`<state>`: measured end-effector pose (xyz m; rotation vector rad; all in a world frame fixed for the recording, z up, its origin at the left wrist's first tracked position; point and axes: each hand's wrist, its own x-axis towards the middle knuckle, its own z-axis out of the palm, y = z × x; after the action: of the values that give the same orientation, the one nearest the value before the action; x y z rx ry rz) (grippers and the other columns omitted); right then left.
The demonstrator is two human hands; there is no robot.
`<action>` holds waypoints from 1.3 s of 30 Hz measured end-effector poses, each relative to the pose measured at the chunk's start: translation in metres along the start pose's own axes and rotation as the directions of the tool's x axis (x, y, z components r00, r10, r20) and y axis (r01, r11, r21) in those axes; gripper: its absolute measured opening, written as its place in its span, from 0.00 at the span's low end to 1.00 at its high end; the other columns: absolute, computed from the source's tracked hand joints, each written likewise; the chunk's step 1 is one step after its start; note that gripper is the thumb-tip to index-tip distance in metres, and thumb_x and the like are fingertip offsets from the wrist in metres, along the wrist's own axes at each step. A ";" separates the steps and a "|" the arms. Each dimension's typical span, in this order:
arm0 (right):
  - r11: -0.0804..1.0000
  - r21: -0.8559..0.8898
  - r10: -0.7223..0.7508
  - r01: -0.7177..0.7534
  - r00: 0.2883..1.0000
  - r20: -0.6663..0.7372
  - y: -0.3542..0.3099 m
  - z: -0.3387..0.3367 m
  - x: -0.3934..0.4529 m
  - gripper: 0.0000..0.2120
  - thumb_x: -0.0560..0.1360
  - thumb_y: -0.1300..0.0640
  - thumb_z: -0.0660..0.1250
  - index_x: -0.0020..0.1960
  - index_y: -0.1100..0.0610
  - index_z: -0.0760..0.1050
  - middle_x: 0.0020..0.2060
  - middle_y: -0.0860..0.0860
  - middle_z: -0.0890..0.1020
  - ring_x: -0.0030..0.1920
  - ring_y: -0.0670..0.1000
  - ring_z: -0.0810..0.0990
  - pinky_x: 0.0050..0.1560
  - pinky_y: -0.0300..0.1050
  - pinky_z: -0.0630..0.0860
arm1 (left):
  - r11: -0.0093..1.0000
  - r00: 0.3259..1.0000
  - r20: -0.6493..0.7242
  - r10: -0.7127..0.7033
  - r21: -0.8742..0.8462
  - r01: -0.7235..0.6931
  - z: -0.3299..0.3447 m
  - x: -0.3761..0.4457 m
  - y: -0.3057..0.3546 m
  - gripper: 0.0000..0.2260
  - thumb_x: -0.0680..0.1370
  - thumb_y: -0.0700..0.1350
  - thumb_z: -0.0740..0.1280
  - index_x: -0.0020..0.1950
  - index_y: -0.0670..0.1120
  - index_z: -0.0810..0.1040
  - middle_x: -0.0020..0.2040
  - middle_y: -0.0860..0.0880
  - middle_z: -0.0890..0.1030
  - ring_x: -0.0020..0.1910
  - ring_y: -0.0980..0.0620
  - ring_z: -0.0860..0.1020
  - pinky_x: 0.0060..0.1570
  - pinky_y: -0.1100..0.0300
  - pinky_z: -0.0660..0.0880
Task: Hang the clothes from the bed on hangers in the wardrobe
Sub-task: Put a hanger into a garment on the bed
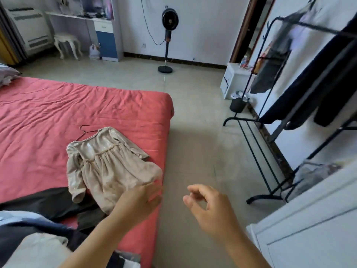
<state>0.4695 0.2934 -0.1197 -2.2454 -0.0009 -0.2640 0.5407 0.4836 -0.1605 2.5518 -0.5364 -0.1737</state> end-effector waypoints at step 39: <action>0.527 -0.200 -0.164 -0.826 0.132 -0.978 -0.131 -0.381 -0.465 0.15 0.69 0.42 0.67 0.51 0.48 0.80 0.44 0.41 0.80 0.48 0.41 0.79 0.51 0.39 0.74 | -0.179 -0.176 -0.037 0.984 -0.284 -0.942 0.061 -0.230 0.601 0.13 0.78 0.57 0.57 0.59 0.55 0.74 0.54 0.55 0.76 0.54 0.56 0.74 0.46 0.63 0.66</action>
<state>-0.0696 0.1263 0.1263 -2.2311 1.7648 -1.6388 0.1125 0.0771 0.1020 1.0972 -2.2921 0.1178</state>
